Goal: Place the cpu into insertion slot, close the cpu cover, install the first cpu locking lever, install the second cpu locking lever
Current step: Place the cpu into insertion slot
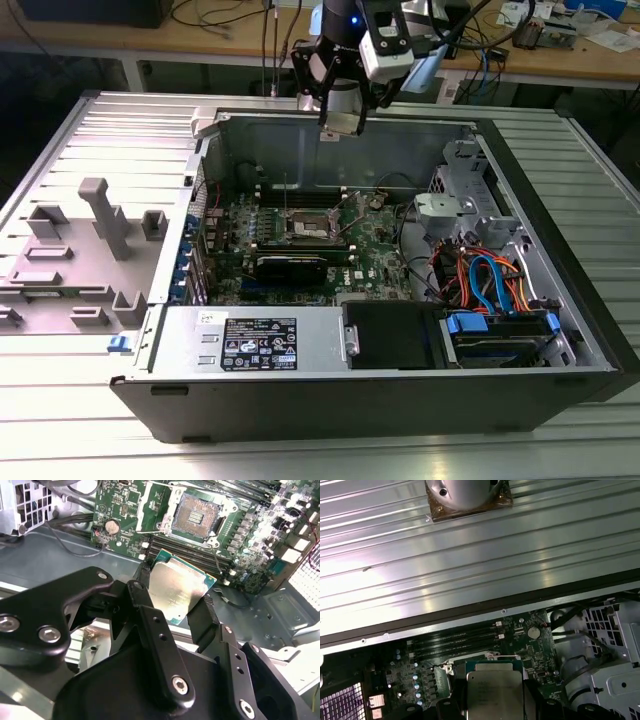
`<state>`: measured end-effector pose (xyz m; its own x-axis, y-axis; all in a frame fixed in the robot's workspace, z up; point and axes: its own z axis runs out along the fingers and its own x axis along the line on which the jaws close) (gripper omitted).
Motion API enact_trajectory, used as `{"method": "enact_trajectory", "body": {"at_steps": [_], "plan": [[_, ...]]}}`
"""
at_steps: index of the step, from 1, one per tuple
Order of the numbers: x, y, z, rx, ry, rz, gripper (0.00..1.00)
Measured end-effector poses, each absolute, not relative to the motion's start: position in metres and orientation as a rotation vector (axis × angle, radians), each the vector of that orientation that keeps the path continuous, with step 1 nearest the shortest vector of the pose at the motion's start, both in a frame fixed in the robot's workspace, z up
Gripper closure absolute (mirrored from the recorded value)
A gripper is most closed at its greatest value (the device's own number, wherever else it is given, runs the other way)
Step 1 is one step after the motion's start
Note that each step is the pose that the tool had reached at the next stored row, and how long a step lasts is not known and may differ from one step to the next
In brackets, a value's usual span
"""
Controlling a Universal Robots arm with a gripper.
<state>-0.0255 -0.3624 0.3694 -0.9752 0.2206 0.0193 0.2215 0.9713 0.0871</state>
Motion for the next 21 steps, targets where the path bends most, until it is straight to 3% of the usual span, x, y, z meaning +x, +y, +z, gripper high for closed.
{"method": "enact_trajectory", "body": {"at_steps": [21], "plan": [[-0.0256,-0.3624,0.369,-0.486,-3.095,-0.14,0.46]]}}
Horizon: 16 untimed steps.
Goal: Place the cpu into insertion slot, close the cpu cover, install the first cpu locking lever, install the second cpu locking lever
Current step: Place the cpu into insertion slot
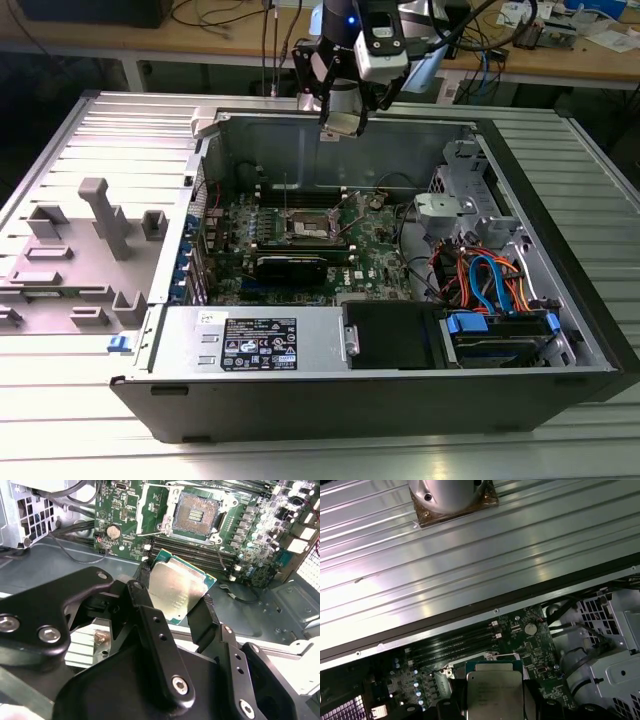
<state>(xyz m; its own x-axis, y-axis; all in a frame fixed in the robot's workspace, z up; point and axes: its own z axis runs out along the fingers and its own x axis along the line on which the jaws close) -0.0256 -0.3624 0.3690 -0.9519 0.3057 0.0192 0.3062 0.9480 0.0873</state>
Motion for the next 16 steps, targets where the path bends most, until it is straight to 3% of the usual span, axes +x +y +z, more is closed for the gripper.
{"method": "enact_trajectory", "body": {"at_steps": [16], "plan": [[-0.0256,-0.3661,0.3675,-0.648,-3.07,-0.14,0.46]]}}
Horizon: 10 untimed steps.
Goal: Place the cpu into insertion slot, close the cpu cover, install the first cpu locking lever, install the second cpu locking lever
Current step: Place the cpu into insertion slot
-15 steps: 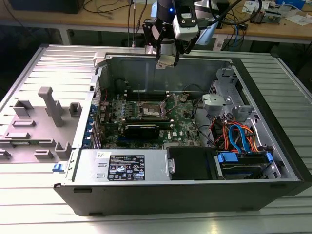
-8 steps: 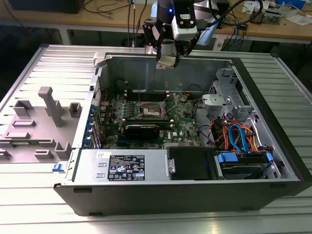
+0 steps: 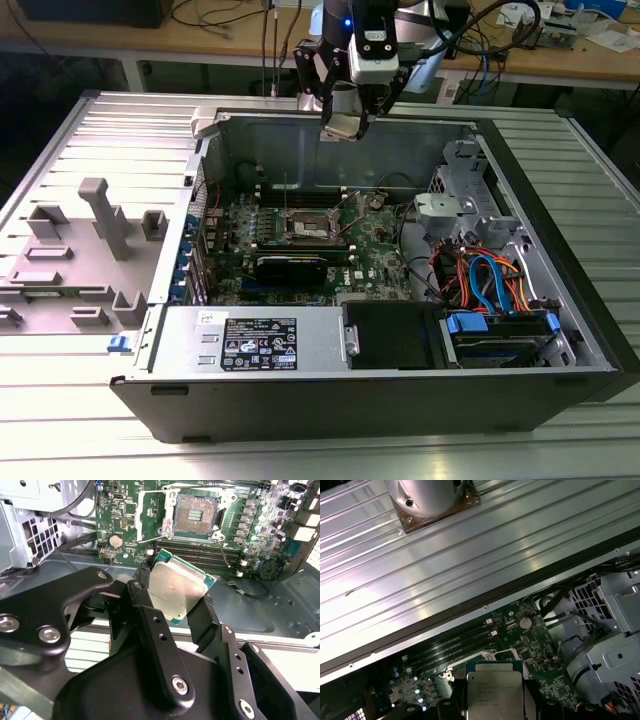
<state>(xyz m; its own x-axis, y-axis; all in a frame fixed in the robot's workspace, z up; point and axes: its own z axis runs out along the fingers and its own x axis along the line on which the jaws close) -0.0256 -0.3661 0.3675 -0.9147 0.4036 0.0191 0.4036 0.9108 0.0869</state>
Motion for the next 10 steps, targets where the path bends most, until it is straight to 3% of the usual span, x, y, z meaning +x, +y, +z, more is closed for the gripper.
{"method": "enact_trajectory", "body": {"at_steps": [10], "plan": [[-0.0256,-0.3661,0.3674,-0.672,-3.066,-0.14,0.46]]}}
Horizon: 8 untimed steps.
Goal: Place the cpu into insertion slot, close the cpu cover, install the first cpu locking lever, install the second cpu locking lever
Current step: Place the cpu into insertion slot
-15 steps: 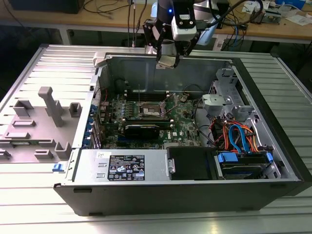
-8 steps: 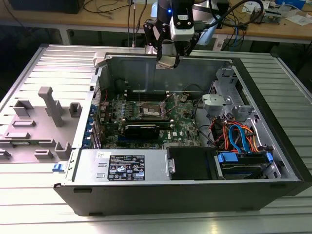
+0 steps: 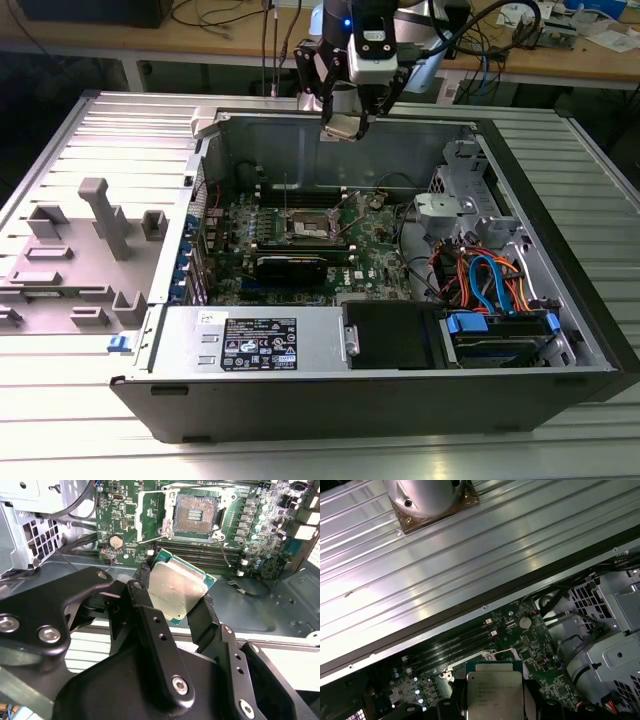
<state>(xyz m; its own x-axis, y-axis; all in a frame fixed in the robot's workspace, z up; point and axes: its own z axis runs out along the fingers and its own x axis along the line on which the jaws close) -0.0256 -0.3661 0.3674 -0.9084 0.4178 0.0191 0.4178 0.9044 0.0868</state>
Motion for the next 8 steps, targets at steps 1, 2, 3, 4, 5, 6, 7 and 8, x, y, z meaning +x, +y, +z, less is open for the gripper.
{"method": "enact_trajectory", "body": {"at_steps": [1,2,3,4,5,6,7,8], "plan": [[-0.0256,-0.3661,0.3674,-0.689,-3.062,-0.14,0.46],[-0.0256,-0.3661,0.3672,-0.716,-3.057,-0.14,0.46],[-0.0256,-0.3661,0.3672,-0.735,-3.053,-0.14,0.46],[-0.0256,-0.3661,0.3671,-0.749,-3.05,-0.14,0.46],[-0.0256,-0.3661,0.3671,-0.754,-3.049,-0.14,0.46],[-0.0256,-0.3661,0.3671,-0.755,-3.049,-0.14,0.46],[-0.0256,-0.3661,0.3671,-0.755,-3.049,-0.14,0.46],[-0.0256,-0.3661,0.3671,-0.756,-3.049,-0.14,0.46]]}}
